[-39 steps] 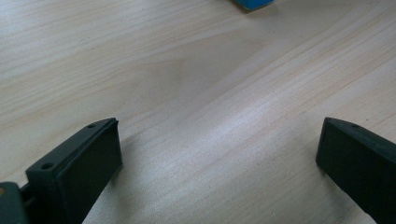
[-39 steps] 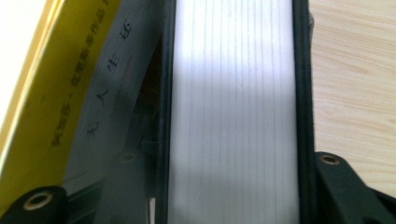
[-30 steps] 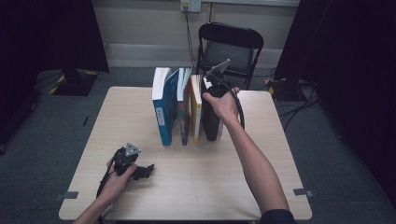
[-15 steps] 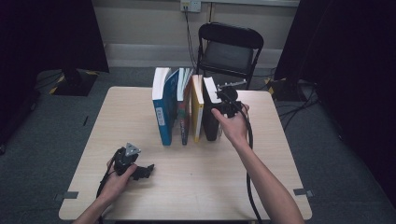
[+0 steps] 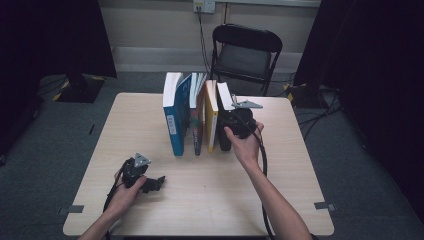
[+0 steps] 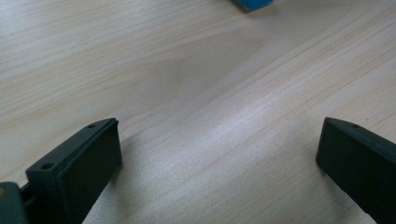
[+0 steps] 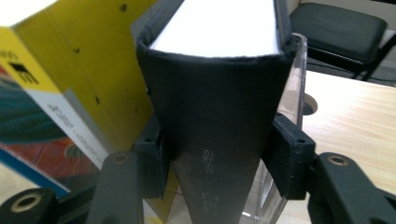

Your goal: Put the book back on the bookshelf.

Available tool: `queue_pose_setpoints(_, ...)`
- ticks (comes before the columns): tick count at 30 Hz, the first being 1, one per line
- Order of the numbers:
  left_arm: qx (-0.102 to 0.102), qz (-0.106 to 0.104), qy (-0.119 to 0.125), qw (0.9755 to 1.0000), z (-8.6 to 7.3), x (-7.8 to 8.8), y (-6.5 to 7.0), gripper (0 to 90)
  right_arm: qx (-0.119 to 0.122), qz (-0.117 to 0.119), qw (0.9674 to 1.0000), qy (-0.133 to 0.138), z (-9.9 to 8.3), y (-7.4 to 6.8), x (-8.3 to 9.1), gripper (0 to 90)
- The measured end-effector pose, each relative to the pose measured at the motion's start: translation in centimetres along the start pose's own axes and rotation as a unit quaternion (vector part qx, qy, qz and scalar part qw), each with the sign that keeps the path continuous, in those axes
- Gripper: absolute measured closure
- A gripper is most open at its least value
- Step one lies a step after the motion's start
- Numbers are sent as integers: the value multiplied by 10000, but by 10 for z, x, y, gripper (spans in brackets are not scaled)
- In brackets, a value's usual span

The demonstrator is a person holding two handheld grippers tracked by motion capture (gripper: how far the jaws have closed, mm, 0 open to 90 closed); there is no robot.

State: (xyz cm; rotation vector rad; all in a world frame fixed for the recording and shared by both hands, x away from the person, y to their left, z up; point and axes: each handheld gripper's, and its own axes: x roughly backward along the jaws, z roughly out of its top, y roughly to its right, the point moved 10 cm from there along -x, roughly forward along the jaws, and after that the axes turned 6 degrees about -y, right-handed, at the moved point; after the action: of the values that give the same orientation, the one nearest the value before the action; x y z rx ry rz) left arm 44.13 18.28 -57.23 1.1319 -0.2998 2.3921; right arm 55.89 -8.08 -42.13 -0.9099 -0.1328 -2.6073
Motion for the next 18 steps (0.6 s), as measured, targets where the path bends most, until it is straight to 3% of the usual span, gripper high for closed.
queue_pose_setpoints(6,1,-2,0,10000,0,0,0,0,-328,-71,9994,-124,4,-2,1,489)
queue_pose_setpoints(7,2,-2,0,10000,0,0,0,0,-509,-81,9985,-165,7,-3,1,490)
queue_pose_setpoints(10,2,-2,1,10000,0,0,0,0,-614,-132,9979,-140,11,-6,0,487)
queue_pose_setpoints(12,1,-2,1,10000,0,0,0,0,-578,-135,9982,-84,10,-10,-1,479)
queue_pose_setpoints(14,1,-3,2,10000,0,0,0,0,-389,-66,9992,-71,6,-15,-2,459)
queue_pose_setpoints(18,2,-2,2,10000,0,0,0,0,-390,60,9992,-31,5,-11,-2,450)
